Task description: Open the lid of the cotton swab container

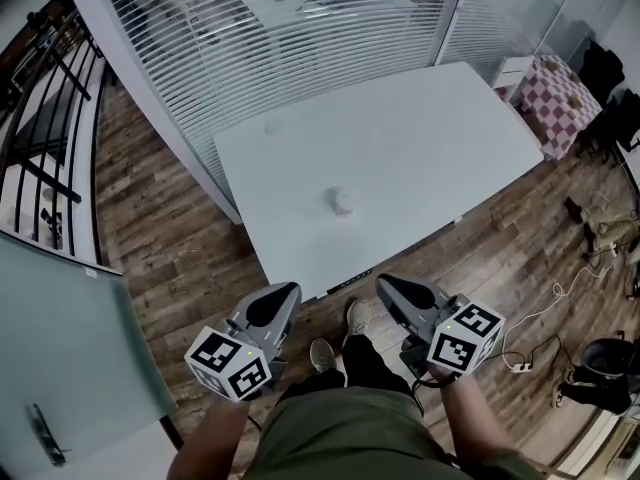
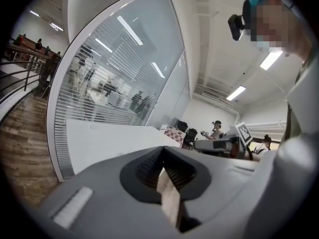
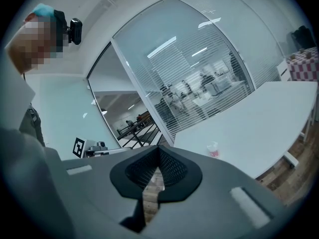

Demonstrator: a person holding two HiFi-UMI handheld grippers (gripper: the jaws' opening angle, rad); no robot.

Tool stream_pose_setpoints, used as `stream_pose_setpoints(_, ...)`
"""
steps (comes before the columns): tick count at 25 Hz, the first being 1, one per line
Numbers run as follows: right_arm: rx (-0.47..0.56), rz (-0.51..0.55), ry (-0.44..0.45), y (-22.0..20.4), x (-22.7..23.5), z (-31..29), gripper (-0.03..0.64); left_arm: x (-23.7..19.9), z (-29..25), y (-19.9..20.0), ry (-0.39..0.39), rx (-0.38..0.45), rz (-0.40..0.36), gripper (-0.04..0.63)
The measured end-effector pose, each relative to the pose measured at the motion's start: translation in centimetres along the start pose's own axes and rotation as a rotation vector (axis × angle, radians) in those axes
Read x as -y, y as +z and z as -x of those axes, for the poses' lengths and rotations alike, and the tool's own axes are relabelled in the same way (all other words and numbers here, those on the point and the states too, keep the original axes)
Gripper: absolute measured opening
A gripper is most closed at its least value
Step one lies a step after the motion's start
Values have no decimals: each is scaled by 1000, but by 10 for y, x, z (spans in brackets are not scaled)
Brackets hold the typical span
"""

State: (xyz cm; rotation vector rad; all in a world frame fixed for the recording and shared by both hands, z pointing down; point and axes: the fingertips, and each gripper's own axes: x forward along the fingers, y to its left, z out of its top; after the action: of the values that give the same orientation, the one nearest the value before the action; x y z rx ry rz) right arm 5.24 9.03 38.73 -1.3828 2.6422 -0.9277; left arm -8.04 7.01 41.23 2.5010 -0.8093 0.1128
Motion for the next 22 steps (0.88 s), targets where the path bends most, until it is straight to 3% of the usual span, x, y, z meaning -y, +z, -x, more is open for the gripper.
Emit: stream_pose_setpoints(22, -129, -65, 85, 22, 111, -64, 10, -66, -124, -22, 105, -122, 17, 8)
